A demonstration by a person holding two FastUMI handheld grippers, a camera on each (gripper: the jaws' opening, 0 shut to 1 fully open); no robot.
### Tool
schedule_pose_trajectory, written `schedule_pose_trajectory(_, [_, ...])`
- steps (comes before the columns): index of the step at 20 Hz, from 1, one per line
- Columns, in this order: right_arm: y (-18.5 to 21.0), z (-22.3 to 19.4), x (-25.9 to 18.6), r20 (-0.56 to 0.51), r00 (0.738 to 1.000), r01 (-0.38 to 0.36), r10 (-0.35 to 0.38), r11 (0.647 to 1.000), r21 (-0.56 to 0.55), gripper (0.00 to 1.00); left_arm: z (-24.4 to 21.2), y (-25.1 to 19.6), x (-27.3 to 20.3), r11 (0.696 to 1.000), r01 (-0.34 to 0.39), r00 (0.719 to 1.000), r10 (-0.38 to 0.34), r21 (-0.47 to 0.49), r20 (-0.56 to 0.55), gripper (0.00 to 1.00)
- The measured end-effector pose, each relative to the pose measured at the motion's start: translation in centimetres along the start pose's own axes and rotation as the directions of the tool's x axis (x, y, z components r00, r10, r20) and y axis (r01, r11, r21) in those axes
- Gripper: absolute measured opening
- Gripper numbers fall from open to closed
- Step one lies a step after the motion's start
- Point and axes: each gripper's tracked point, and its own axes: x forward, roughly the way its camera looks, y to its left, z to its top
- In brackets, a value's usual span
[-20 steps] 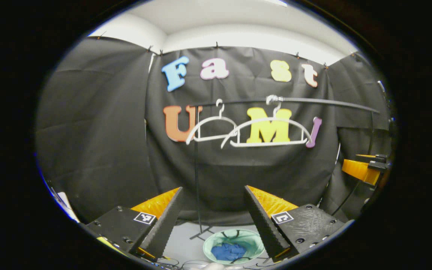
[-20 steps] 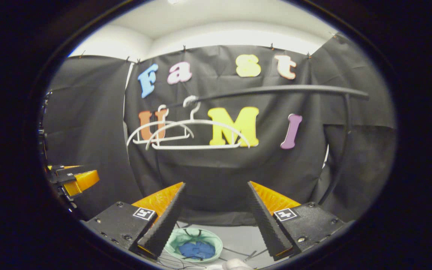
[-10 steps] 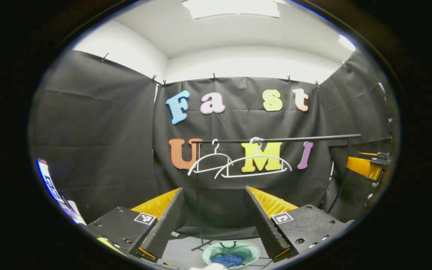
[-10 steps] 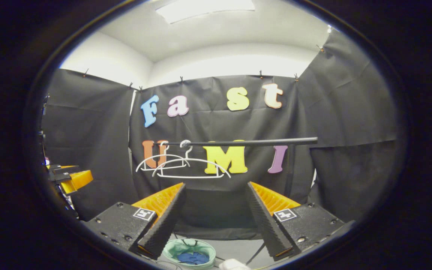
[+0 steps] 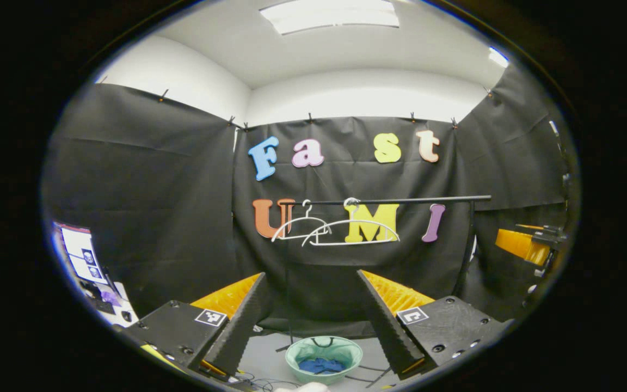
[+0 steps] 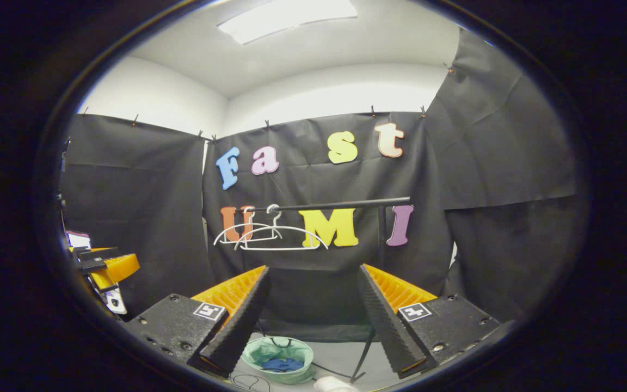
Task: Grasp the clothes on the hanger with both hands and then place them into the laundry hamper below.
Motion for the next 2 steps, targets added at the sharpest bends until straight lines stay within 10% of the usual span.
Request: schedule_pose_trajectory(2, [-0.19, -0.64, -1.52, -0.015, 1.0, -0.027, 0.027, 0.999, 0.017, 1.0, 0.48, 0.07, -1.92, 0.999, -0.038, 0.999, 0.038, 0.012, 0.005, 1.0])
